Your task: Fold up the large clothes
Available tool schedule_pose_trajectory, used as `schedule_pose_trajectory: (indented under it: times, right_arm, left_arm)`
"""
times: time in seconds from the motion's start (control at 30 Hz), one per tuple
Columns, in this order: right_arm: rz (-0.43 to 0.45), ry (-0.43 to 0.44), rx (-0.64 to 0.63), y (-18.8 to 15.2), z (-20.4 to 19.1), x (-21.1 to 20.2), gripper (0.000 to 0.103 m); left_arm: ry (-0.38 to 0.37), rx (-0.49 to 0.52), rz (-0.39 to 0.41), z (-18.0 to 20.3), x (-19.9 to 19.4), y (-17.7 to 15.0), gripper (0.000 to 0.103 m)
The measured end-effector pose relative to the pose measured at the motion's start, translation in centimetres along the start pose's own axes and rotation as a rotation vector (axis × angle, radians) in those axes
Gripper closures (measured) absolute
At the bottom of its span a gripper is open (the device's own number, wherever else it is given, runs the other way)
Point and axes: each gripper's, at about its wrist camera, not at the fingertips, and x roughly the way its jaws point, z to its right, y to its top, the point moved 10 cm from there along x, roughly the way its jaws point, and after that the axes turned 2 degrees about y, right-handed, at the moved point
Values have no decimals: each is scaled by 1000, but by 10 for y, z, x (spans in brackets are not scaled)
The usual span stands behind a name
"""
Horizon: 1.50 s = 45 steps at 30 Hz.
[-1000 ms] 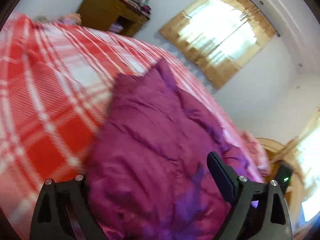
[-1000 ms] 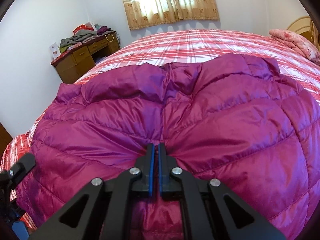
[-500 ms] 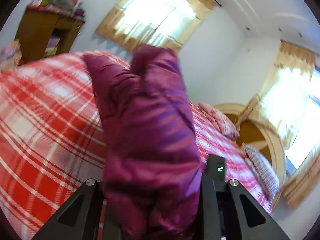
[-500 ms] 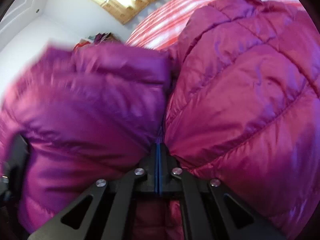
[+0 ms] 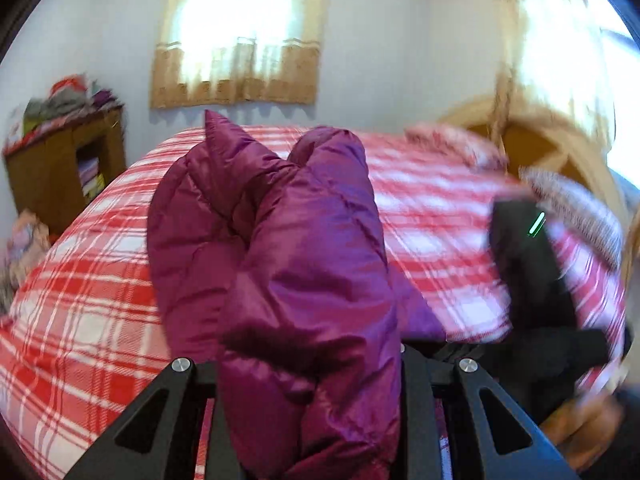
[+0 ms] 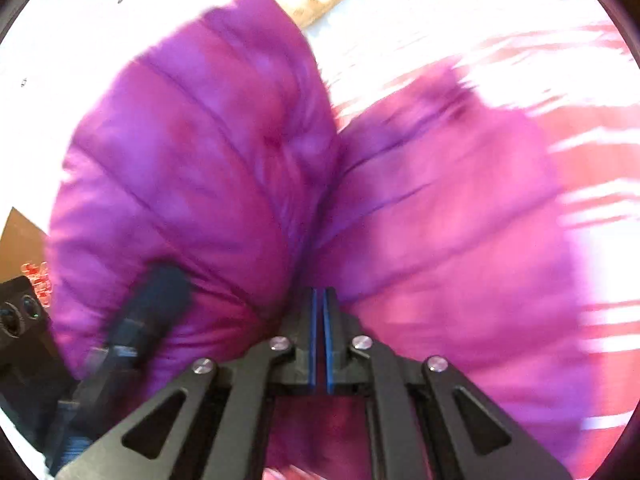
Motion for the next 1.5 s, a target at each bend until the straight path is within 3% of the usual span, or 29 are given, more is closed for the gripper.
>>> schedule_pose_trajectory:
  times: [0.07, 0.23, 0.47, 0.5, 0.57, 0.63, 0.8, 0.87, 0.93, 1.03, 1.07, 1.17, 1.3, 1.37, 1.5]
  right_arm:
    - [31, -81, -6, 7, 28, -27, 94]
    - [51, -153, -8, 12, 67, -62, 94]
    - [68, -120, -4, 44, 62, -63, 92]
    - [53, -112, -12, 47, 61, -61, 89]
    - [21, -109, -23, 51, 60, -52, 67]
    - [19, -109, -20, 59, 62, -44, 54]
    - [-23, -46, -4, 64, 46, -26, 53]
    - [-39, -53, -57, 59, 33, -24, 45]
    - [-59, -81, -115, 57, 27, -16, 46]
    - [-84, -183, -225, 49, 29, -6, 84]
    - [-87, -227, -241, 49, 36, -6, 88]
    - [-106, -260, -205, 46, 56, -5, 91]
    - [-125, -228, -156, 43, 71, -2, 92]
    - [-123, -263, -175, 42, 75, 0, 92]
    - [-120, -254, -164, 41, 78, 2, 92]
  left_arm:
    - [22, 78, -47, 19, 21, -11, 79]
    - [102, 241, -105, 50, 51, -37, 78]
    - [79, 233, -118, 66, 70, -57, 77]
    - [69, 223, -114, 65, 73, -57, 77]
    - [54, 226, -99, 69, 73, -64, 77]
    - [45, 239, -87, 70, 75, -66, 77]
    - [-2, 209, -87, 69, 76, -70, 77]
    - [-4, 207, -83, 69, 76, -69, 77]
    - [-2, 207, -79, 69, 75, -69, 77]
    - [-12, 206, -84, 69, 69, -67, 73]
    - [-19, 206, -86, 69, 65, -67, 70]
    - [-27, 219, -85, 68, 45, -68, 63]
    - [6, 304, -77, 72, 14, -76, 58]
    - [28, 335, -64, 72, -6, -82, 43]
    - [4, 287, -16, 55, -56, -97, 37]
